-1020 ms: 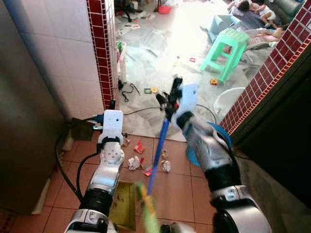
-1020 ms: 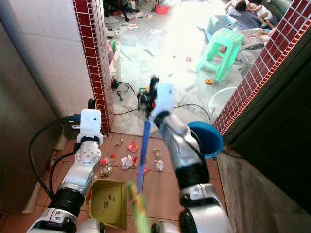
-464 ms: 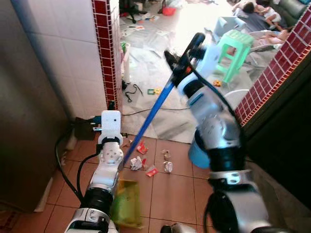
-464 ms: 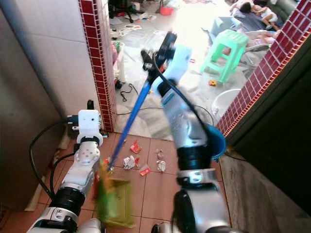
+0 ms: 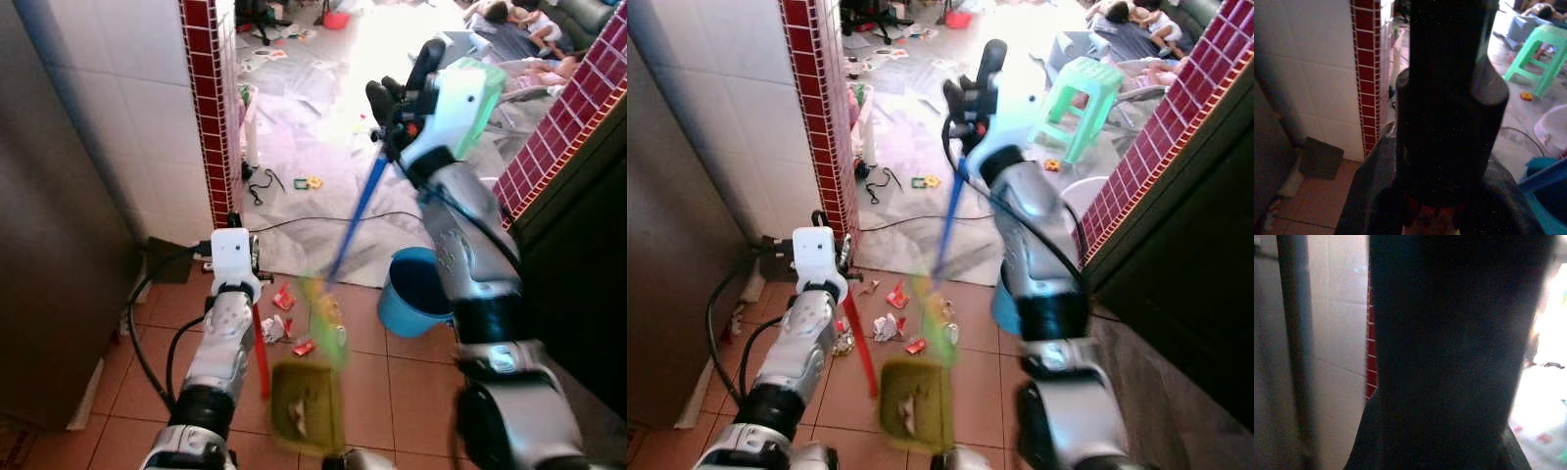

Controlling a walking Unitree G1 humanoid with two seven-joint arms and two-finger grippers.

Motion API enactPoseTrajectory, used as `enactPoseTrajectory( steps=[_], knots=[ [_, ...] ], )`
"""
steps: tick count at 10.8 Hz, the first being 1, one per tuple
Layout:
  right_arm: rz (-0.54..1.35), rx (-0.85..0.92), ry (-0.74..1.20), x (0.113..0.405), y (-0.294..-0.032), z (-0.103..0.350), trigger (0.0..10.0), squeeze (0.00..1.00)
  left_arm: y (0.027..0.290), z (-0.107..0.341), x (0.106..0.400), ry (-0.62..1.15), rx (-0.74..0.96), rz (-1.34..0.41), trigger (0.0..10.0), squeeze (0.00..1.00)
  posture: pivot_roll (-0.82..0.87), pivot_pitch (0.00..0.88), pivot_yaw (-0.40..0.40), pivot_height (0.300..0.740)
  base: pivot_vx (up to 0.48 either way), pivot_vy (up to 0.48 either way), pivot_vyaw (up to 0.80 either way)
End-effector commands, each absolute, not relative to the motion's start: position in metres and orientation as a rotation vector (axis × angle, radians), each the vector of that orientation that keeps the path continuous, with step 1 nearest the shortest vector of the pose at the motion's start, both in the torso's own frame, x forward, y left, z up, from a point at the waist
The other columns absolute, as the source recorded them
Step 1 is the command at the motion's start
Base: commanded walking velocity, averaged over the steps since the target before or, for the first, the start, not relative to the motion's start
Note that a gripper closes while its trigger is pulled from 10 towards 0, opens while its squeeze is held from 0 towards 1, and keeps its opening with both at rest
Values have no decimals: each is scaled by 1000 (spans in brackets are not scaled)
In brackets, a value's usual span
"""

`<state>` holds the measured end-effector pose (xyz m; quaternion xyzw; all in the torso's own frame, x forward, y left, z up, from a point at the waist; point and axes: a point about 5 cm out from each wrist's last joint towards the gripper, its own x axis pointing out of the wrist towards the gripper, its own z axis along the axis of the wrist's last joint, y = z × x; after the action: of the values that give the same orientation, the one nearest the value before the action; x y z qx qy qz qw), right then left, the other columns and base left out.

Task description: Sweep floor

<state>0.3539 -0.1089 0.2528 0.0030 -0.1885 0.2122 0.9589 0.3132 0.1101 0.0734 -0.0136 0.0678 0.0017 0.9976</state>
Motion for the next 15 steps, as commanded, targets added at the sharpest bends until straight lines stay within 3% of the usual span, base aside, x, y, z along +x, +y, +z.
enactPoseTrajectory(
  steps=[1,3,7,11,15],
  knots=[
    [437,-51,-455,348,-107,264,10000,0,109,88,316,61,-41,-19,10000,0,-72,0,-61,740,0,0,0],
    [343,-222,-397,344,-112,241,10000,0,109,109,317,-14,-15,-91,10000,0,-58,12,-69,740,0,0,0],
    [151,-251,-265,327,-141,183,10000,0,140,128,293,-102,6,-27,10000,0,-42,0,-37,740,0,0,0],
    [87,-160,-201,330,-143,165,10000,0,135,124,277,-63,13,-95,10000,0,-47,0,-21,740,0,0,-109],
    [92,-149,-203,332,-142,164,10000,0,132,127,278,-56,-13,-109,10000,0,-55,0,-25,740,0,-389,-713]
  ],
)
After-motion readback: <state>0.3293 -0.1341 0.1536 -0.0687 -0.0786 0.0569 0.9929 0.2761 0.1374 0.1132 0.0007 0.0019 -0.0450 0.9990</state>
